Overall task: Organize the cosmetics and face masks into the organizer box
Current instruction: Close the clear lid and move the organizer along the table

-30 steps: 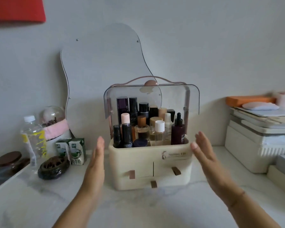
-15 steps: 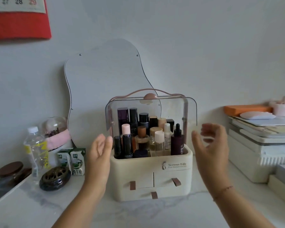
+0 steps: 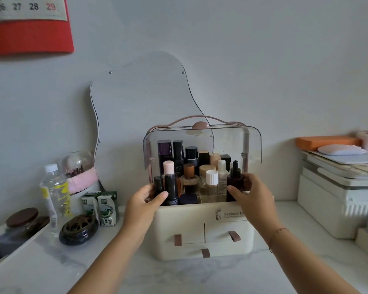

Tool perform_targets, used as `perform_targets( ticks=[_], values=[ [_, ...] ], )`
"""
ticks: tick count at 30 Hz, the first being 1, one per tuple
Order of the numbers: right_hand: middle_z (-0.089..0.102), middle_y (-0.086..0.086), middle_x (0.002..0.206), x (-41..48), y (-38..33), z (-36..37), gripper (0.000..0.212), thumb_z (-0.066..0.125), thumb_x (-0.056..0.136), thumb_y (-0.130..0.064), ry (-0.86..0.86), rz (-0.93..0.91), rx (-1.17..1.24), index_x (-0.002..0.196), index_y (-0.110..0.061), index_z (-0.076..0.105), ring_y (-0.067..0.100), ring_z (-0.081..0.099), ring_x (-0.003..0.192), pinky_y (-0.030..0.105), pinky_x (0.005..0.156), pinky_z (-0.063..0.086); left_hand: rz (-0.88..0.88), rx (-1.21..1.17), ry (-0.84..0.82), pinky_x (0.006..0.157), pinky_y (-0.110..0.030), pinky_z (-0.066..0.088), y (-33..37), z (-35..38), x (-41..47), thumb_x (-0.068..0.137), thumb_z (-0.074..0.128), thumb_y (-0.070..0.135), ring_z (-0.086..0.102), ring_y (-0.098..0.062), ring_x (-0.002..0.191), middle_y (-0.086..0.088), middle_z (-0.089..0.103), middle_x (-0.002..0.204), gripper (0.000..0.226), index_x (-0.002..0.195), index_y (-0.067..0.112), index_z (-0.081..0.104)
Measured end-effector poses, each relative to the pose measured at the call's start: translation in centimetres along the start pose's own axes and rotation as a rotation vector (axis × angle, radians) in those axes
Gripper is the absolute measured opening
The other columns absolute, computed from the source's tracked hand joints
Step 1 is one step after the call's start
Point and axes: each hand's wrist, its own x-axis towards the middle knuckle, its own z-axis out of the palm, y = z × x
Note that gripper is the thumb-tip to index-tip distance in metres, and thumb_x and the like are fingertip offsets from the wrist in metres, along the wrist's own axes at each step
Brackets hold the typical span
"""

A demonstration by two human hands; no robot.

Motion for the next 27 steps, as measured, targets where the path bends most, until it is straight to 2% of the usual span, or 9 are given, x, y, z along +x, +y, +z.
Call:
perform_targets(
  ticks=[3,5,7,10,14,17,21,24,27],
  values=[
    [0.053,0.000,0.130,-0.5,-0.5,0.4,0.063,0.066,0.082,-0.038,0.095,-0.111,-0.088,0.136,-0.018,0.039,0.022,0.047,0.122,0.043,0.106,0.035,-0.007,0.014,-0.045,0.074,-0.015,0.044,0.3,-0.1,0.1,0.082,0.072,0.017,0.065,0.005,0.091,0.013,0.071,0.100,0.028,0.108,0.029,0.066],
    [0.050,0.001,0.134,-0.9,-1.6,0.8,0.064,0.066,0.081,-0.039,0.210,-0.281,-0.157,0.135,-0.017,0.040,0.022,0.043,0.126,0.039,0.105,0.032,-0.014,0.045,-0.055,0.069,-0.011,0.043,0.4,0.0,0.4,0.080,0.074,0.018,0.064,0.013,0.082,0.018,0.070,0.095,0.027,0.101,0.034,0.065],
    [0.055,-0.002,0.128,-0.7,-2.8,1.2,0.055,0.064,0.081,-0.040,0.249,-0.428,-0.249,0.129,-0.021,0.046,0.020,0.043,0.126,0.038,0.109,0.023,-0.027,0.063,-0.061,0.063,-0.009,0.043,0.5,0.1,0.7,0.078,0.076,0.018,0.064,0.015,0.074,0.020,0.069,0.088,0.025,0.092,0.035,0.064],
    [0.062,-0.011,0.118,0.4,-4.0,1.6,0.040,0.058,0.083,-0.047,0.162,-0.490,-0.411,0.118,-0.028,0.055,0.017,0.041,0.129,0.039,0.113,-0.002,-0.033,0.075,-0.070,0.054,-0.004,0.044,0.6,0.3,1.1,0.077,0.077,0.017,0.064,0.013,0.070,0.021,0.072,0.076,0.024,0.086,0.035,0.064],
    [0.069,-0.013,0.101,1.6,-4.2,1.8,0.022,0.055,0.086,-0.045,0.073,-0.502,-0.473,0.099,-0.031,0.066,0.014,0.044,0.123,0.045,0.112,-0.007,-0.057,0.048,-0.089,0.058,-0.007,0.044,0.5,0.3,1.1,0.078,0.076,0.019,0.065,0.012,0.071,0.026,0.072,0.076,0.023,0.087,0.036,0.065],
    [0.071,-0.012,0.096,1.4,-4.3,1.9,0.017,0.059,0.085,-0.041,0.083,-0.509,-0.460,0.096,-0.030,0.068,0.013,0.052,0.115,0.048,0.114,-0.004,-0.071,0.042,-0.085,0.066,-0.015,0.044,0.4,0.4,1.2,0.078,0.077,0.021,0.066,0.010,0.075,0.024,0.073,0.079,0.022,0.088,0.037,0.066],
    [0.061,-0.011,0.121,0.7,-4.5,1.4,0.031,0.057,0.086,-0.044,0.029,-0.509,-0.507,0.113,-0.031,0.063,0.013,0.043,0.127,0.049,0.117,0.003,-0.052,0.051,-0.063,0.066,-0.016,0.045,0.2,0.4,1.4,0.075,0.079,0.024,0.067,0.006,0.077,0.019,0.073,0.084,0.024,0.089,0.037,0.065],
    [0.057,-0.005,0.129,0.3,-5.4,0.1,0.032,0.059,0.086,-0.039,0.095,-0.586,-0.392,0.114,-0.024,0.063,0.017,0.041,0.128,0.038,0.112,0.023,-0.016,0.047,-0.049,0.068,-0.014,0.044,0.5,0.2,1.3,0.072,0.081,0.024,0.064,0.006,0.085,0.018,0.070,0.092,0.031,0.093,0.038,0.062],
    [0.063,-0.003,0.114,0.3,-6.6,-2.6,0.020,0.058,0.087,-0.029,0.260,-0.686,-0.199,0.101,-0.019,0.066,0.019,0.052,0.112,0.032,0.094,0.042,0.065,0.045,0.005,0.077,-0.015,0.041,1.1,-0.7,0.9,0.068,0.081,0.034,0.057,0.005,0.099,0.017,0.066,0.103,0.043,0.106,0.032,0.061]
  ],
)
